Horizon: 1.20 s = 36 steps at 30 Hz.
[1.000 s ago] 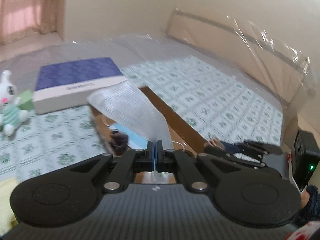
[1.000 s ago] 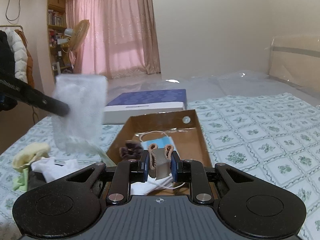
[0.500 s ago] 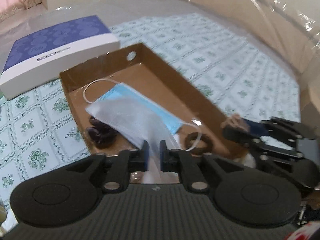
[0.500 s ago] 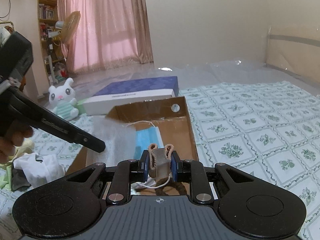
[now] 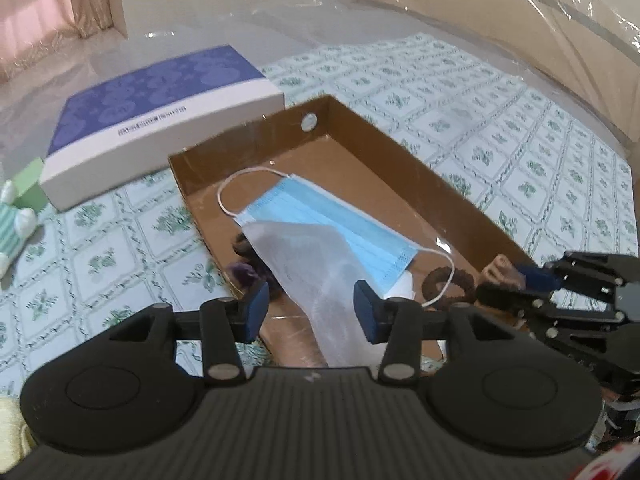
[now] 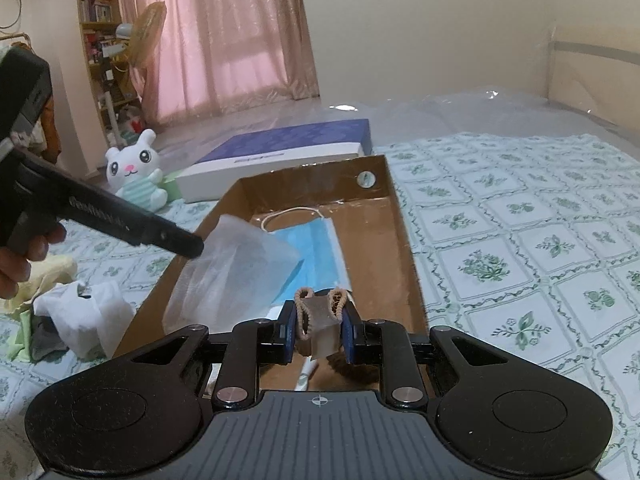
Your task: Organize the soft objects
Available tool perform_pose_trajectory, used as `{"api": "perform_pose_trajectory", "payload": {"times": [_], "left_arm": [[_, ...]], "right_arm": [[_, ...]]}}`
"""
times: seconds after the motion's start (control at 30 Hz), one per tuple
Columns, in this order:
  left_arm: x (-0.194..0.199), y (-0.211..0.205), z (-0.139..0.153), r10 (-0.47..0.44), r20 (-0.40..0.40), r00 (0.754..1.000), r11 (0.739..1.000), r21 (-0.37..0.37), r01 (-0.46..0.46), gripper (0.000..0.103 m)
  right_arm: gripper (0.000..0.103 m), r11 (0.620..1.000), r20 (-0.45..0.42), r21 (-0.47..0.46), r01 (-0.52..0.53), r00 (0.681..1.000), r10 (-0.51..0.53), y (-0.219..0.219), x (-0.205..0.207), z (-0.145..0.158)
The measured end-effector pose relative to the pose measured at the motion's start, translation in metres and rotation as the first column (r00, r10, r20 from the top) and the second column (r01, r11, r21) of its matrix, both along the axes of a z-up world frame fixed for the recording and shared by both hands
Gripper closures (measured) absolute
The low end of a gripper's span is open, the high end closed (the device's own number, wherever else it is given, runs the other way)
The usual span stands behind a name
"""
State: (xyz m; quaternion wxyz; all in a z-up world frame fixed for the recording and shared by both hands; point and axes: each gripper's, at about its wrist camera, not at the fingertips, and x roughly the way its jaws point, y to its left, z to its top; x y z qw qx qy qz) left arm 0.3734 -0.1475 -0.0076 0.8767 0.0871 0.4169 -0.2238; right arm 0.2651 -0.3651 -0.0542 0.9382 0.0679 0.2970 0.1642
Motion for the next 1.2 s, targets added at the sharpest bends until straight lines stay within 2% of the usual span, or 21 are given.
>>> {"api": "perform_pose_trajectory", "payload": {"times": [0.17,0.2,0.23,0.3,0.33,0.57,0.63,1.2], "left_arm": [[-0.004,0.001,0.004,0.014,0.007,1.0,1.0,0.011,-0.014,0.058],[-0.004,0.0,0.003,0.016,0.005,1.0,1.0,0.017,-0.016,0.058],[-0.005,-0.001,0.003,0.018,0.002,1.0,1.0,0.024,-0.019,0.057],[-0.007,-0.002,0.001,0.019,0.002,1.0,0.999,0.033,-0.019,0.054],[-0.008,-0.003,0.0,0.017,0.003,1.0,0.999,0.034,-0.017,0.053],[-0.017,-0.004,-0.003,0.013,0.005,1.0,0.999,0.035,-0.014,0.05],[-0.019,-0.004,-0.003,0.015,0.008,1.0,0.999,0.035,-0.015,0.045],[-0.048,0.0,0.013,0.023,0.036,0.999,1.0,0.0,-0.023,0.045]], "right_arm": [[0.081,1.0,0.001,-0.01,-0.01,1.0,0.01,0.007,0.002,0.0],[0.077,1.0,0.001,-0.012,-0.012,1.0,0.012,0.009,0.003,0.0],[0.06,1.0,0.003,-0.018,-0.014,1.0,0.014,0.011,0.003,0.001],[0.037,0.999,0.027,-0.042,0.004,1.0,-0.003,0.015,0.001,0.002],[0.035,0.999,0.055,-0.05,0.01,0.998,-0.007,0.017,-0.001,0.004],[0.035,0.998,0.035,-0.067,0.014,0.999,-0.012,0.016,-0.001,0.002],[0.035,0.997,0.024,-0.069,0.017,1.0,-0.016,0.016,-0.003,0.002],[0.035,0.997,0.035,-0.062,0.042,0.999,-0.04,0.015,-0.018,0.017]]}}
